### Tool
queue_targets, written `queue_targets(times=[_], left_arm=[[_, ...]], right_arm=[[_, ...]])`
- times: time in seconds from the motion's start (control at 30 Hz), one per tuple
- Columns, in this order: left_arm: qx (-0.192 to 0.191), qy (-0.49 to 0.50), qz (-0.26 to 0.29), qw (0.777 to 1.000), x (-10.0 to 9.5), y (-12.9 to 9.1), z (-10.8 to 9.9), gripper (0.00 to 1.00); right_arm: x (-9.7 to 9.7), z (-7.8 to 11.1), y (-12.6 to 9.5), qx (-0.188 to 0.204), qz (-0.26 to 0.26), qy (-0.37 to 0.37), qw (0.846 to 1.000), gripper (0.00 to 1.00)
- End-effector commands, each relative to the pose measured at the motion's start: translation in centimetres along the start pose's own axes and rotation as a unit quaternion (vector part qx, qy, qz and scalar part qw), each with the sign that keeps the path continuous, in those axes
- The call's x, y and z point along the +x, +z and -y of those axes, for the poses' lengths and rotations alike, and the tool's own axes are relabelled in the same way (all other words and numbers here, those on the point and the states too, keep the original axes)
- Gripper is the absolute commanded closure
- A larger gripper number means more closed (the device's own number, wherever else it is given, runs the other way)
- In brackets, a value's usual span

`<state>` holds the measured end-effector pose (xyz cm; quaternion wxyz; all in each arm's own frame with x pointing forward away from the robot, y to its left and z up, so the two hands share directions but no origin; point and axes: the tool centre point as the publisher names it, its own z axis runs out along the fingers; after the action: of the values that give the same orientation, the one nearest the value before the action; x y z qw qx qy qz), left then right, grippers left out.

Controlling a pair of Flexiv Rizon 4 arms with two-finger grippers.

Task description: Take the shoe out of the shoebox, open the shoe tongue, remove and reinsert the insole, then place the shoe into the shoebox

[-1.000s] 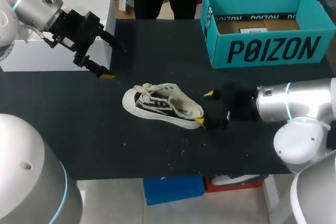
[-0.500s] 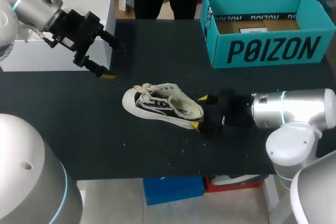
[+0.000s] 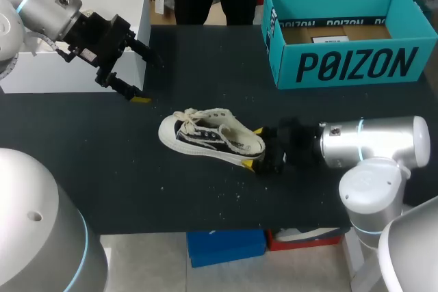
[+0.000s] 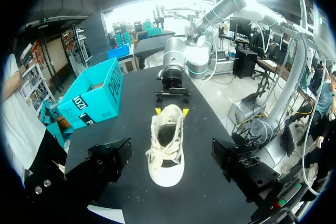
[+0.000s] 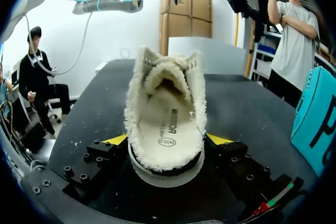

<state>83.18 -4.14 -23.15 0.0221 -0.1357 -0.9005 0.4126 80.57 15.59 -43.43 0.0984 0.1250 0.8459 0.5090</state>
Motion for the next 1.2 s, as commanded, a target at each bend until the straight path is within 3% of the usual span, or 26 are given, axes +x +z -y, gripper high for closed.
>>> queue_targets(times=[0.03,0.33,0.53,0.93,0.97,1.03,1.07,1.1,1.13,1.17,1.2], left_arm=[[0.0,0.001,0.001,1.0,0.0,0.1,0.0,0.0],[0.0,0.001,0.001,1.0,0.0,0.1,0.0,0.0],[0.0,0.001,0.001,1.0,0.0,0.1,0.0,0.0],[0.0,0.001,0.001,1.0,0.0,0.1,0.0,0.0],[0.0,0.001,0.001,1.0,0.0,0.1,0.0,0.0],[0.0,0.001,0.001,1.0,0.0,0.1,0.0,0.0],[0.0,0.001,0.001,1.0,0.0,0.1,0.0,0.0],[0.0,0.001,0.001,1.0,0.0,0.1,0.0,0.0],[0.0,0.001,0.001,1.0,0.0,0.1,0.0,0.0],[0.0,0.001,0.001,1.0,0.0,0.1,0.0,0.0],[0.0,0.001,0.001,1.0,0.0,0.1,0.0,0.0]], right_arm=[[-1.0,-0.2,-0.4,0.008,-0.017,-0.009,1.0,1.0],[-2.9,-0.6,-1.0,0.021,-0.085,-0.034,0.996,1.0],[-3.6,-0.6,-0.8,0.005,-0.089,-0.038,0.995,1.0],[-2.9,0.6,-0.2,-0.001,-0.084,-0.04,0.996,1.0],[-2.9,0.5,-0.3,-0.002,-0.083,-0.042,0.996,0.9],[-2.9,0.4,-0.5,-0.001,-0.081,-0.044,0.996,0.54],[-2.9,0.3,-0.6,-0.001,-0.079,-0.045,0.996,0.55],[-3.0,0.2,-0.7,0.001,-0.078,-0.046,0.996,0.46],[-3.0,0.1,-0.9,0.001,-0.077,-0.048,0.996,0.0],[-3.0,0.0,-1.0,0.002,-0.078,-0.052,0.996,0.0],[-3.0,-0.1,-1.0,0.002,-0.078,-0.052,0.996,0.23]])
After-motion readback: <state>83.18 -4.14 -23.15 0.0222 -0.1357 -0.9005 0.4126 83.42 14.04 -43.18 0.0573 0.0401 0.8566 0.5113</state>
